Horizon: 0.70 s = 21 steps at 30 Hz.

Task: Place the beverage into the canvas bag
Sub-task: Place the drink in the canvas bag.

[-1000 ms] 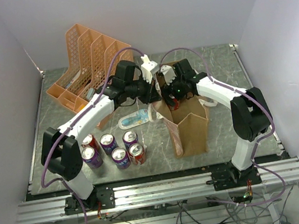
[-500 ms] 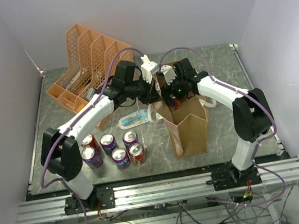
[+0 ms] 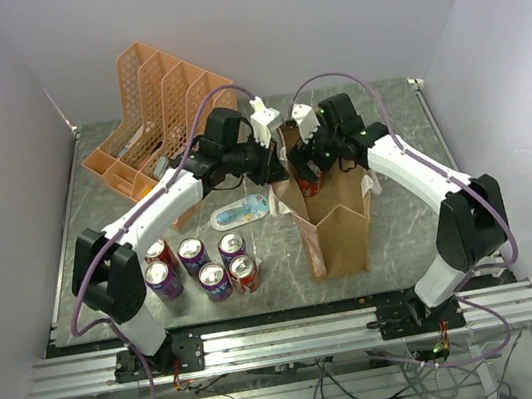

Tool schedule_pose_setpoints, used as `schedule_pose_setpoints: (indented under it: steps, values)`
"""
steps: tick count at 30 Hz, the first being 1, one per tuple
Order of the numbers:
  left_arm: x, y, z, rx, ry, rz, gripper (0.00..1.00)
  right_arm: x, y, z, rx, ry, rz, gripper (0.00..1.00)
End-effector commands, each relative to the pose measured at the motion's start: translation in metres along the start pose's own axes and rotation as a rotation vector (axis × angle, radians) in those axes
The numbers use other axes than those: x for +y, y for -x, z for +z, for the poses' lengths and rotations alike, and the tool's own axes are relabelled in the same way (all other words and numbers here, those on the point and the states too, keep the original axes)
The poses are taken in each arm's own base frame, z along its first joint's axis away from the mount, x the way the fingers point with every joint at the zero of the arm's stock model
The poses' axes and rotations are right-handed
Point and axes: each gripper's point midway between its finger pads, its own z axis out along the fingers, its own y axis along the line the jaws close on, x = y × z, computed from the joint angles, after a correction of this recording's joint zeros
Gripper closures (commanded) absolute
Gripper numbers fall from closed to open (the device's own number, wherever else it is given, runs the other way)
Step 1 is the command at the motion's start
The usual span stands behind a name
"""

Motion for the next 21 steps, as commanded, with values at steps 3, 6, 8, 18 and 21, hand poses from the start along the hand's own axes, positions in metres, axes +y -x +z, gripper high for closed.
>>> schedule_pose_setpoints:
  steps: [3, 6, 8, 18, 21]
  values:
    - [-0.002, 0.005, 0.005, -0.019, -0.001, -0.039, 0.93, 0.003, 0.035, -0.029, -0.103, 0.002, -0.051, 0.15]
    - [-0.005, 0.012, 0.004, -0.035, -0.013, -0.037, 0.88, 0.005, 0.047, -0.044, -0.134, 0.005, -0.050, 0.15]
    - [-0.009, 0.018, 0.003, -0.047, -0.028, -0.021, 0.82, 0.006, 0.057, -0.055, -0.159, 0.001, -0.049, 0.15]
    - [-0.034, 0.043, -0.028, -0.096, -0.087, 0.143, 0.32, 0.008, 0.103, -0.109, -0.269, -0.018, -0.030, 0.14]
    - [-0.042, 0.048, -0.044, -0.113, -0.096, 0.197, 0.19, 0.012, 0.112, -0.119, -0.290, -0.001, -0.025, 0.14]
